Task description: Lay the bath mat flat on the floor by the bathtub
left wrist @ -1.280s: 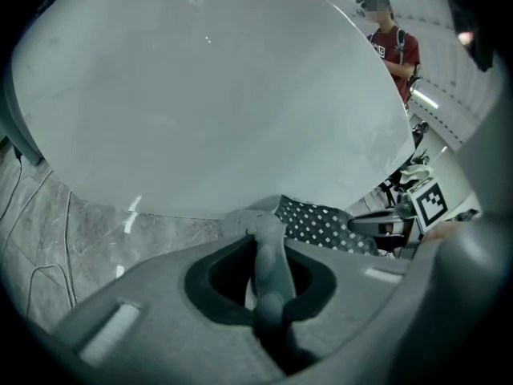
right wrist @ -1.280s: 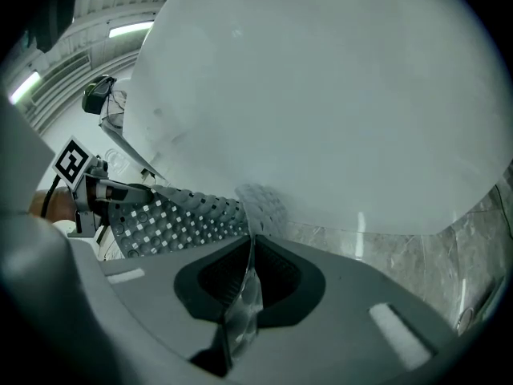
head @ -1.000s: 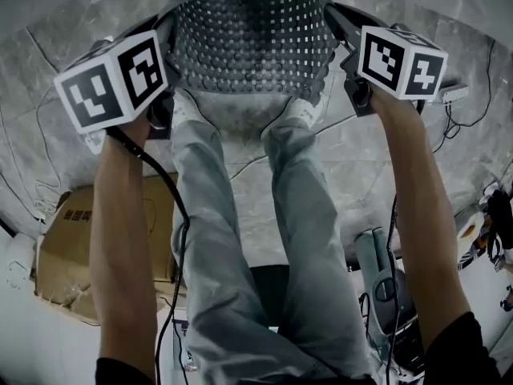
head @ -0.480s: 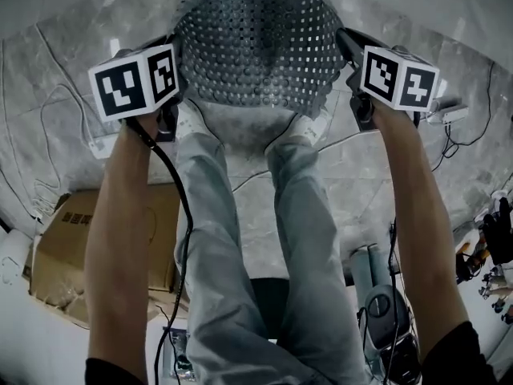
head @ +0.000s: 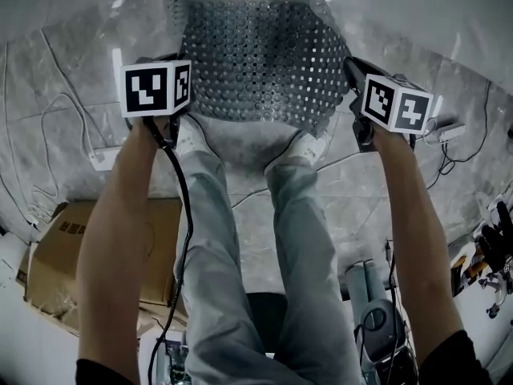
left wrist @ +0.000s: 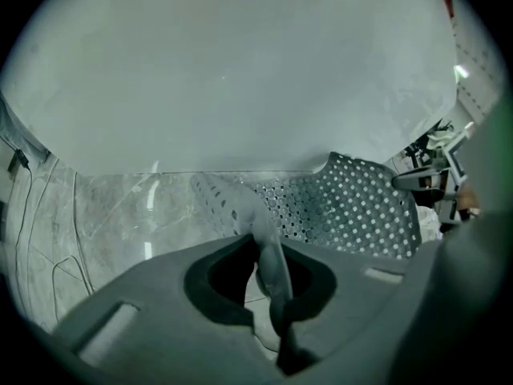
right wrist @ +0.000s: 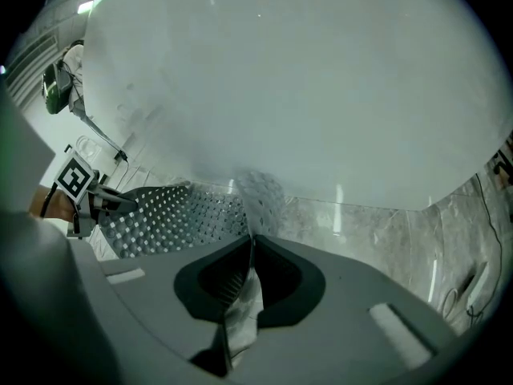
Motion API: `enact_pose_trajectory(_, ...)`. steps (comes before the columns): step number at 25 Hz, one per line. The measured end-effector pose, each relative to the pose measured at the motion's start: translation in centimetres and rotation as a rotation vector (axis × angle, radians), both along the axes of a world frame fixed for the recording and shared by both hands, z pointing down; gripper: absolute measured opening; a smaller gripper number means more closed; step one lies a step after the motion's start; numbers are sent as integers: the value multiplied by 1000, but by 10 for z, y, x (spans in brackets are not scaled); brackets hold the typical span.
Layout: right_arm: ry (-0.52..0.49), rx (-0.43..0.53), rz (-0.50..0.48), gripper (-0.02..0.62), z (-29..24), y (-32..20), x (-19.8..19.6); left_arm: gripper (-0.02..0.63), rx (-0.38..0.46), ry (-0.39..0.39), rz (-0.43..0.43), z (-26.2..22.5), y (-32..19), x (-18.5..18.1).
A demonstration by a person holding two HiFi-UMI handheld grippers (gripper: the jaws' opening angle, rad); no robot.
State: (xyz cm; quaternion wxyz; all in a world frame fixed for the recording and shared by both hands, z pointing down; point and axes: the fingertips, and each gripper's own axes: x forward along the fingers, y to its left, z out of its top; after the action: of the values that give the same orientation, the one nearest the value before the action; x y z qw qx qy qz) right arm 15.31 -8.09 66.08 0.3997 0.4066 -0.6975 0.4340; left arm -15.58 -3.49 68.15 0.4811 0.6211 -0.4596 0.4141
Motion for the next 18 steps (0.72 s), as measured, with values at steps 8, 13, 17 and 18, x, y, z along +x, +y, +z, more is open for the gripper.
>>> enact_pose_trajectory(8,56,-44,15,23,28,14,11,21,-67,-62,33,26,6,-10)
enact_pose_trajectory(13,103,-71,-12,24,41,25,21,23,-109,-114,60,39,14,-15)
enact_pose_trajectory(17,139,-85,-27,23,52,27,28,23,-152,-202,89,49,25,-34)
enact_pose_trajectory(18,145,-90,-28,23,54,28,31,25,-161,-214,93,51,27,-36)
